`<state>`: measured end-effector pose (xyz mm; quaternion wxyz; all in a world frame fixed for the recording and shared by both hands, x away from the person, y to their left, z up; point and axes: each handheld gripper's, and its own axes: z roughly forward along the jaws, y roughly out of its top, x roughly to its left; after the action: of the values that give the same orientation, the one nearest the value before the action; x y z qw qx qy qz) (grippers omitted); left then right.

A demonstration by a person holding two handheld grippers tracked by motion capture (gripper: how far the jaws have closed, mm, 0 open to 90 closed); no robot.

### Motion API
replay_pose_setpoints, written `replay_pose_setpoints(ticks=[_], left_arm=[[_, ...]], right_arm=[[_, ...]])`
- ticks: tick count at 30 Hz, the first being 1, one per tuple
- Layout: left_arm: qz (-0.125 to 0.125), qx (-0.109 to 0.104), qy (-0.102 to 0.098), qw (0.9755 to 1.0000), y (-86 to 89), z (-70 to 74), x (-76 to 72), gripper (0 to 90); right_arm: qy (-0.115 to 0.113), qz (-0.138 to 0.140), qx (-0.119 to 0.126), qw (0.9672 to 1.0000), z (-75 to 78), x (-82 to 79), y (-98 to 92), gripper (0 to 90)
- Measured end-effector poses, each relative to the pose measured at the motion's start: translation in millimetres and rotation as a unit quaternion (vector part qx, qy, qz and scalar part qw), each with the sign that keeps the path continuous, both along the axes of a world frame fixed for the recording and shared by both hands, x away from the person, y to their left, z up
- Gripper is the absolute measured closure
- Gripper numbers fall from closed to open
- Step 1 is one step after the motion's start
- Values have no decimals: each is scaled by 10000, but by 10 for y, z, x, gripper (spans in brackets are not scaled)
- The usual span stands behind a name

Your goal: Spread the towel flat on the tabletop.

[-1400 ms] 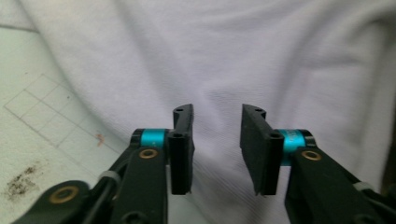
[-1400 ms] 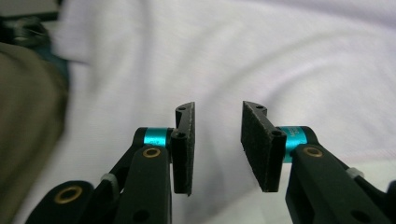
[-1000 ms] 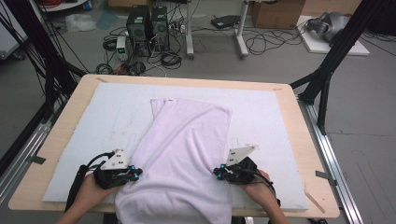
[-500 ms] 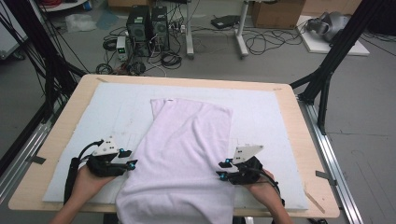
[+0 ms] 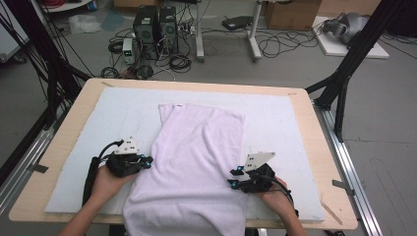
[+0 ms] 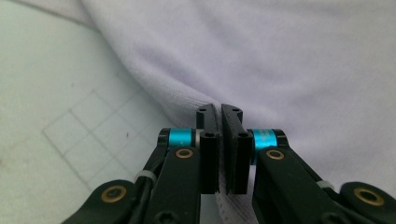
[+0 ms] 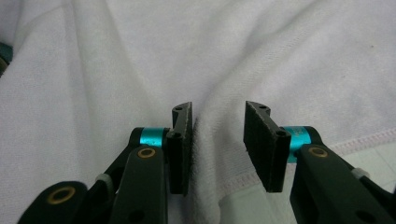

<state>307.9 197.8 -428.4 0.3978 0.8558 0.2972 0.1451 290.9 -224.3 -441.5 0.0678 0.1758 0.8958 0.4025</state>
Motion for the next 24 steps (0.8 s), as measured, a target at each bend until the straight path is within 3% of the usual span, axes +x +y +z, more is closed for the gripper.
replay_pose_setpoints(ticks=[3, 6, 8, 12, 18, 24], left_arm=[[-98, 23, -95, 9999, -167, 50, -25, 855], [-274, 36, 2, 9996, -314, 3, -6, 846], [-489, 92, 184, 9986, -398, -62, 20, 782], [-665, -30, 218, 9975, -419, -66, 27, 694], [-402, -369, 126, 9984, -265, 5, 83, 705], [-125, -498, -40, 9987, -194, 58, 253, 742]], right_arm=[[-31, 14, 15, 10000, 6, -5, -1, 620], [-45, -18, 11, 10000, 10, -20, 7, 615], [-61, -9, -4, 10000, 5, -21, 9, 612], [-75, -23, 0, 10000, 6, -23, 9, 603], [-123, -43, 11, 9999, 7, -22, 15, 592], [-162, -76, 42, 9998, 17, -15, 15, 581]])
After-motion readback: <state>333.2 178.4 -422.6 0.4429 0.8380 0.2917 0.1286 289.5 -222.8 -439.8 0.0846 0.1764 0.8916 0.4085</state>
